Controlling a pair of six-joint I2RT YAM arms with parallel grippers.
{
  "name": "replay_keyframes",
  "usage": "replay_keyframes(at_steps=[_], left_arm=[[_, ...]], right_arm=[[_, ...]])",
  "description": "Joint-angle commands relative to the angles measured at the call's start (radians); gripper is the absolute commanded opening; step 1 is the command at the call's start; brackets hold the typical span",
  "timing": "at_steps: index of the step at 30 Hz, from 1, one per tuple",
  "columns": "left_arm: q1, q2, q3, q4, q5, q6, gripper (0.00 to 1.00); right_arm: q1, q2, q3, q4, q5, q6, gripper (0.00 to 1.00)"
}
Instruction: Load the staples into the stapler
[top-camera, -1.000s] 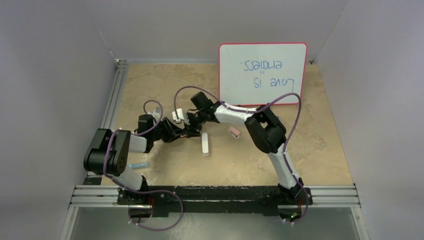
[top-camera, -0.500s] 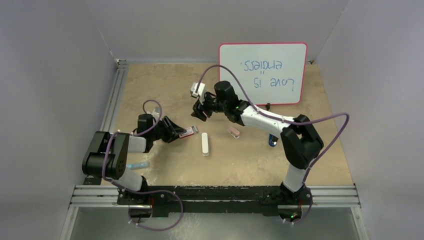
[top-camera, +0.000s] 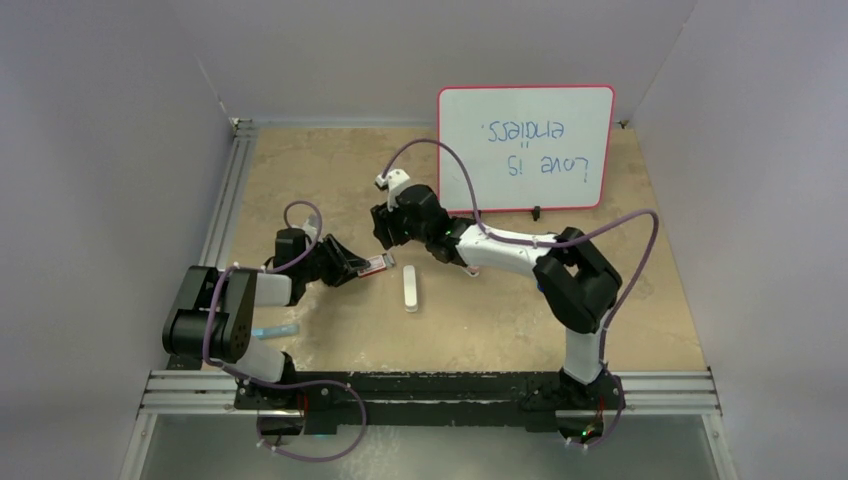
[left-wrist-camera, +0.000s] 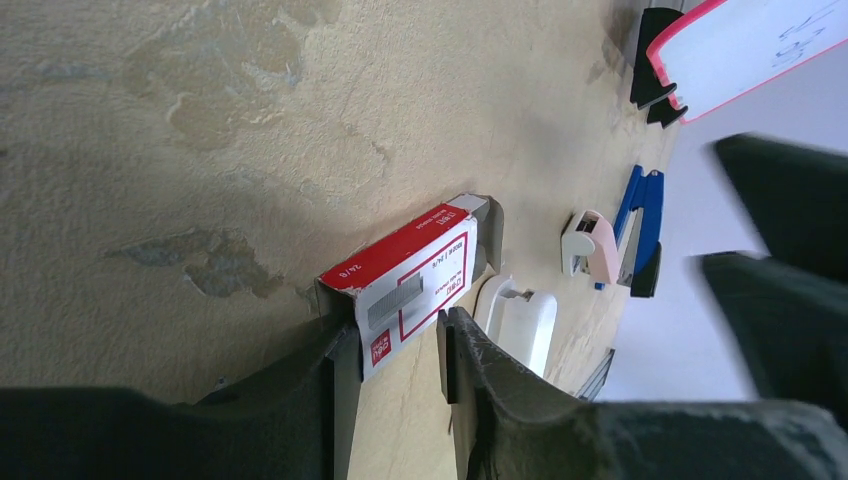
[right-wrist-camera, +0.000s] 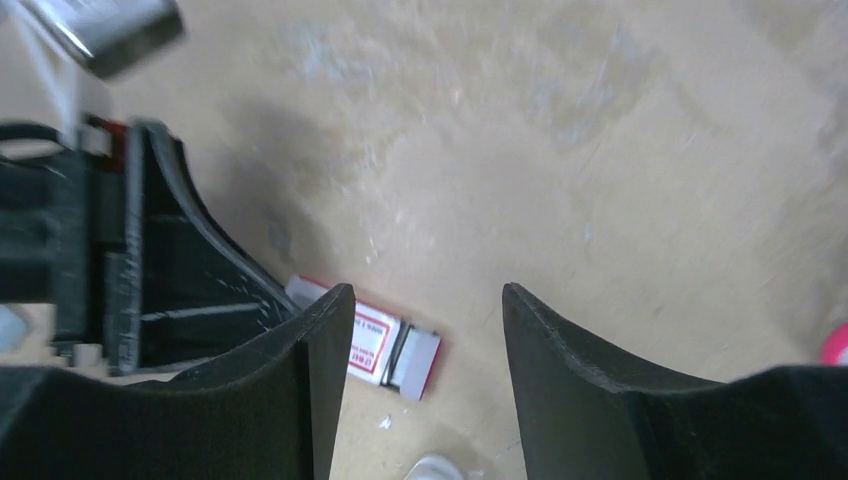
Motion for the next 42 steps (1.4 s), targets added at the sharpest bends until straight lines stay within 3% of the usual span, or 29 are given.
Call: replay_keyframes(at_steps=[1,15,23,28,37,42], left_arm=[[-0.003,-0.021,-0.005,0.0,-0.008,0.026,0.34],[-0.003,-0.072,0.01,-0.131,-0.07,0.002,0.46],[-0.003,-0.073,0.01,-0.137,-0.055,-0.011,0.54],[-0.002,-0.083,0.005,-0.158,-0.068,-0.033,0.54],[-0.002,-0.126,-0.003,-0.2,-0.118,-0.059,0.47],[0.0,-0.129,-0.006,-0.205,-0.12,-0.06,0.45]], right_arm=[[0.027,0.037,0.043,-0.1,0.111,0.101,0.59],[0.045,0.116,0.091,-0.207,0.107,0.107,0.52],[0.053,0.148,0.111,-0.232,0.013,0.071,0.59],[0.057,0.165,0.12,-0.252,0.037,0.073,0.52],[0.057,0.144,0.107,-0.276,0.11,0.163,0.29],[0.057,0.128,0.096,-0.269,0.126,0.191,0.24]])
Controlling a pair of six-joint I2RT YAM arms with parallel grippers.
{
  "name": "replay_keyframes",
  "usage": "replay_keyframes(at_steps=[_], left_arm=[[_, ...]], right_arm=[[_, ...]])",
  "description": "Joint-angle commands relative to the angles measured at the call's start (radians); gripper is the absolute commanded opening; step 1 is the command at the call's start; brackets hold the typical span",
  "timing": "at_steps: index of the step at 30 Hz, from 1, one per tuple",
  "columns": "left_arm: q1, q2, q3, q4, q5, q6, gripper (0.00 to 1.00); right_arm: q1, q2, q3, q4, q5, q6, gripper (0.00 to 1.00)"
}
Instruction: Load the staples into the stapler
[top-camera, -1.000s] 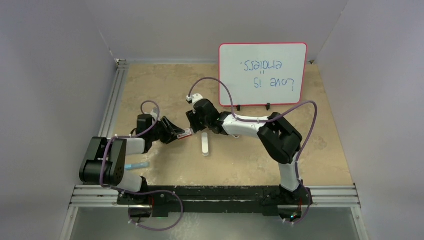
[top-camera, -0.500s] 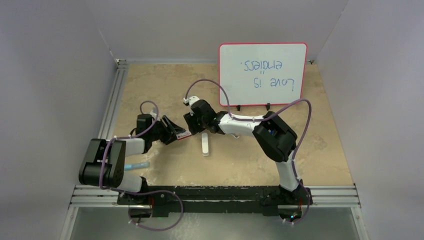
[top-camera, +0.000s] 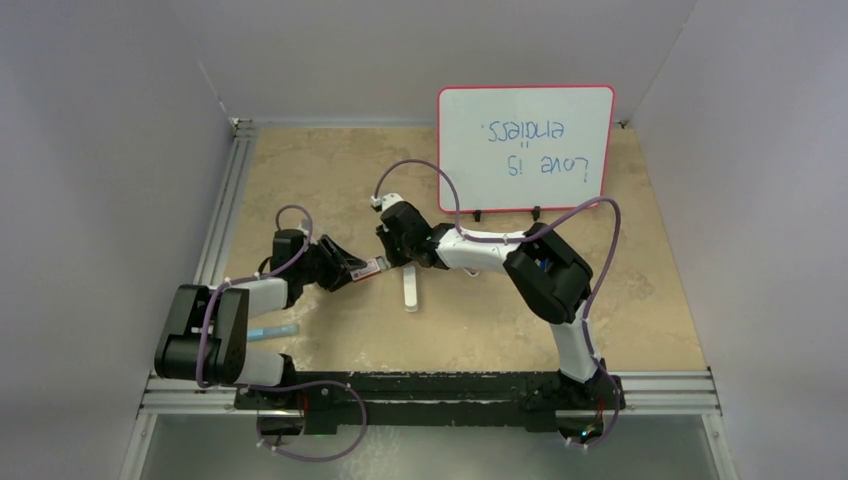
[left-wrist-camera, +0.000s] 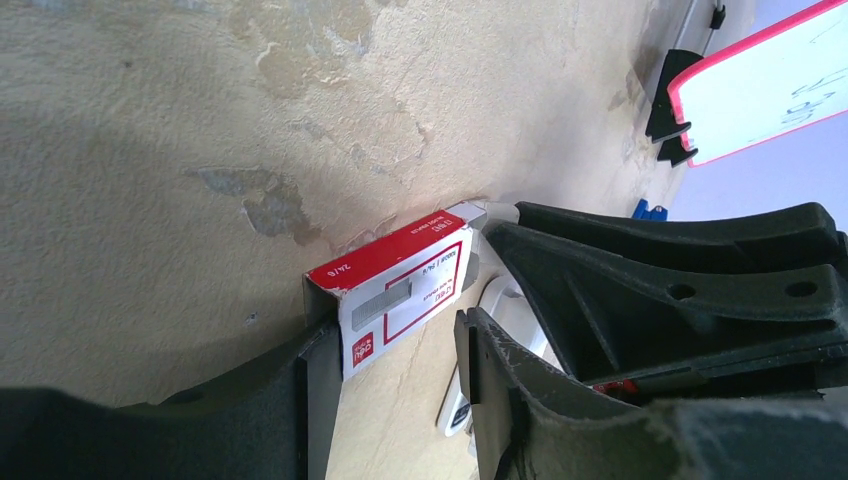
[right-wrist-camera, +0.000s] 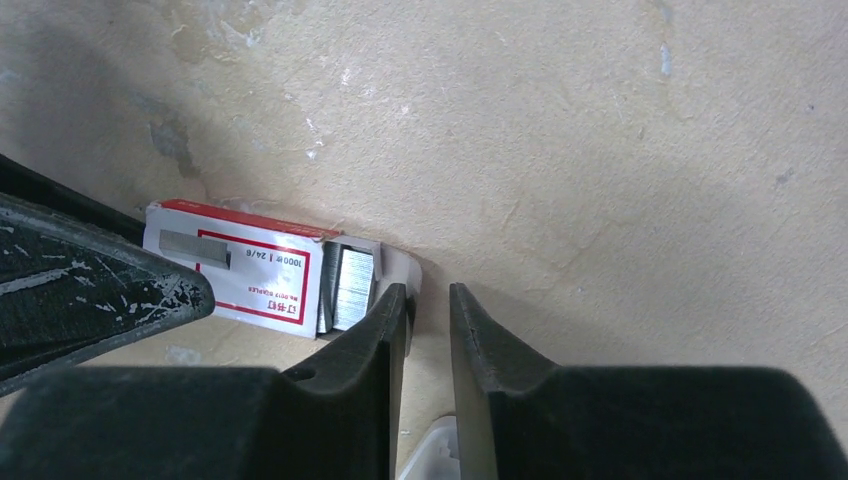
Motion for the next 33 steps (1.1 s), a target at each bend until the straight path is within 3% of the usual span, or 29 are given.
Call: replay_keyframes(at_steps=[1,10,26,33], left_arm=[[0.0,-0.014,-0.01,-0.026,-0.035,0.002,0.45],[0.001,-0.013,-0.02,-0.002,-0.012,-0.004,0.43],[0.008,0.025,-0.078,0.141,0.016,0.008,0.06],[0.009,0.002,-0.07,0.113,-0.002,0.023,0.09]], right_arm=[[0.005,-0.054,0.009,-0.004,0.032,0.046,0.22],[0.003,-0.044,0.014,0.001,-0.043,0.049,0.0],[-0.05,-0.072,-0.034,0.018,0.002,0.065,0.0],[-0.091,-0.089,-0.052,0.019,0.042,0.063,0.0]])
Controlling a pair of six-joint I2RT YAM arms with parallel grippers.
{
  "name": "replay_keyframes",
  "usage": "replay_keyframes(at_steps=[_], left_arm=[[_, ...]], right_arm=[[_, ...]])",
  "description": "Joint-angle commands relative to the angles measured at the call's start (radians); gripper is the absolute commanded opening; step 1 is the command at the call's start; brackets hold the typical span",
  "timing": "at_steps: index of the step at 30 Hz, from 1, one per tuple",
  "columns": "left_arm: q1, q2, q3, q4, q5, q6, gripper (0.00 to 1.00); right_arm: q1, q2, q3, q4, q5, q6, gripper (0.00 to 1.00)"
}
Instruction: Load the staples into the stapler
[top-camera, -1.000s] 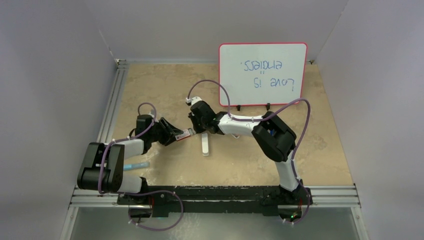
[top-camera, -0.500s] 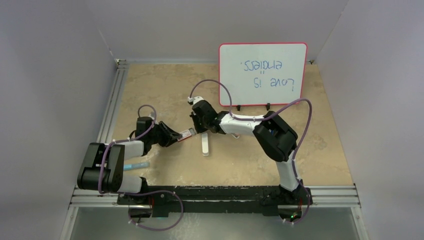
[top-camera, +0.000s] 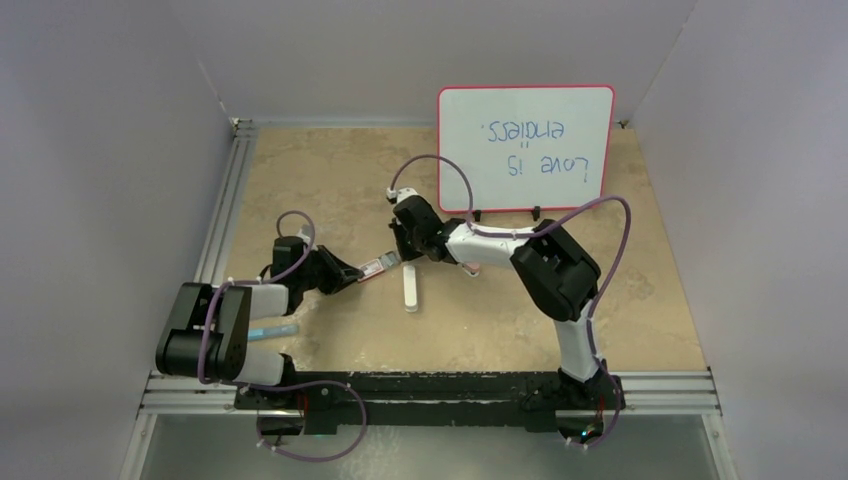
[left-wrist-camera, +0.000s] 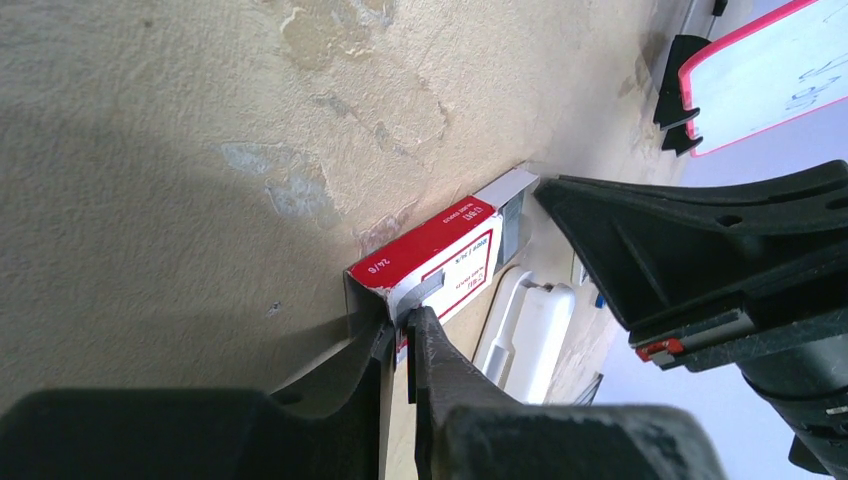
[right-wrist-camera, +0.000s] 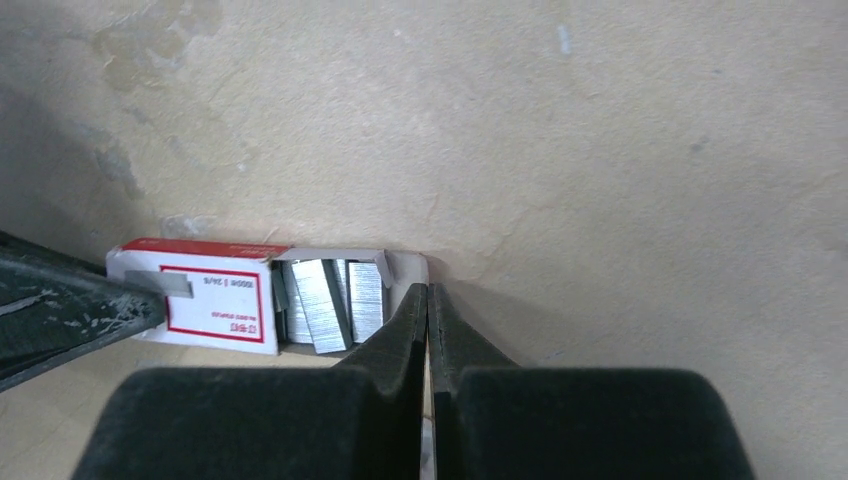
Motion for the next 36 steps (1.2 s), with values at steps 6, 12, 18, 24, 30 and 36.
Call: replay_keyframes(at_steps=[6,12,18,24,30,36], left_arm=[[0.007,-0.058,0.016,-0.066,-0.074,0.045,0.13],[0.007,-0.115,0.053,-0.203,-0.174,0.045,0.25],[0.007,-0.18,0.097,-0.316,-0.214,0.057,0.4],[0.005,-0.244,0.149,-0.477,-0.274,0.072,0.58],[-0.033,-0.327,0.146,-0.541,-0.251,0.108,0.58],[-0.171,-0.367,0.164,-0.6,-0.279,0.107,0.47]], right_arm=[[-0.066,-0.079,-0.023,0.014,0.072,-0.012,0.0],[-0.073,-0.098,-0.015,0.002,0.087,-0.008,0.13],[-0.073,-0.18,-0.017,0.03,0.059,-0.001,0.37],[-0.073,-0.244,-0.058,0.068,0.067,-0.008,0.36],[-0.073,-0.351,-0.175,0.144,0.041,0.045,0.33],[-0.073,-0.436,-0.261,0.211,0.059,0.046,0.33]])
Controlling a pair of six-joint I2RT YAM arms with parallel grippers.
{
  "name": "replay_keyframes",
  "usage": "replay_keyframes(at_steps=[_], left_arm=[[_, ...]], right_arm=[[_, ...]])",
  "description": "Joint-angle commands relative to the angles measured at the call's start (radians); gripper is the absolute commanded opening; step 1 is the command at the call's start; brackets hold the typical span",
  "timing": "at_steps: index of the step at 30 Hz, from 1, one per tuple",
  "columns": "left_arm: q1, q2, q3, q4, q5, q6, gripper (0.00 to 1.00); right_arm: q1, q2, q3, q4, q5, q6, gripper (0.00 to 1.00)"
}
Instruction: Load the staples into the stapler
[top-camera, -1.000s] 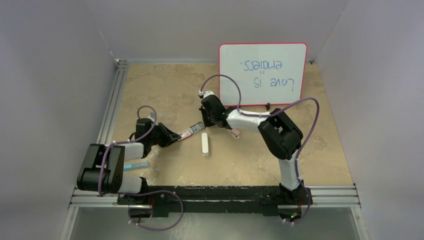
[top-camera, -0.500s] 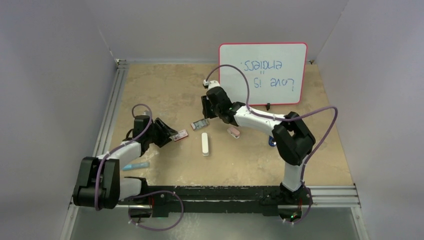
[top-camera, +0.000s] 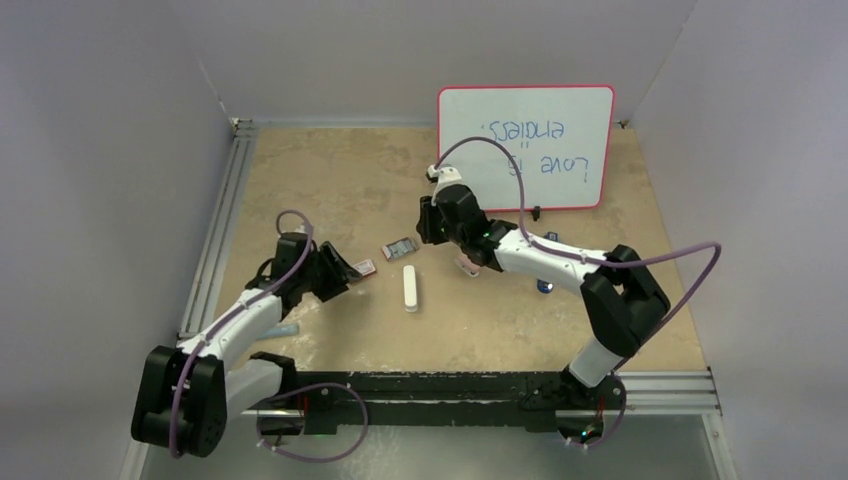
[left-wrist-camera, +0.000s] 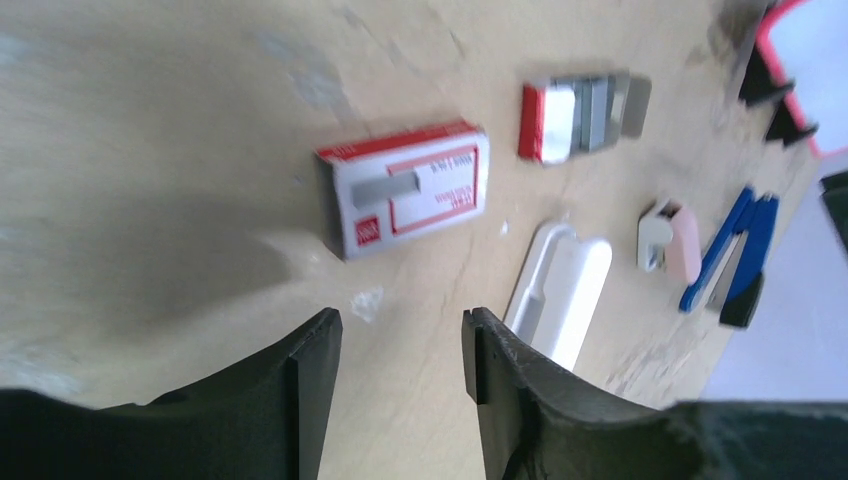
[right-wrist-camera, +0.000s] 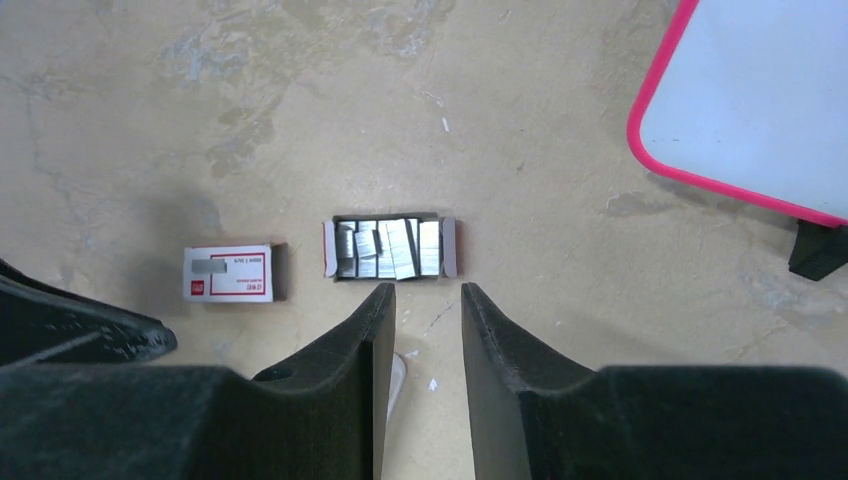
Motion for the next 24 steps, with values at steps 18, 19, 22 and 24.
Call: replay_keyframes(at_steps=[18,19,22,24], left_arm=[[-0.129,0.289,0.189,0.032,-0.083,0.026,0.43],[-0.134,0.3,0.194,0.028,-0.094,0.018,0.4],[-0.14,0.327,0.219,-0.008,-0.159,-0.009,0.37],[-0.14,0.342,0.236,-0.012,-0.2,-0.022,0.35]], right_arm=[[0.001,-0.266,-0.173,0.13,0.083,0.075,0.54],[0.0,-0.265,-0.169,0.122,0.09,0.077,0.54],[0.001,-0.265,-0.164,0.118,0.099,0.086,0.51],[0.0,-0.259,-0.164,0.122,0.087,0.085,0.5]])
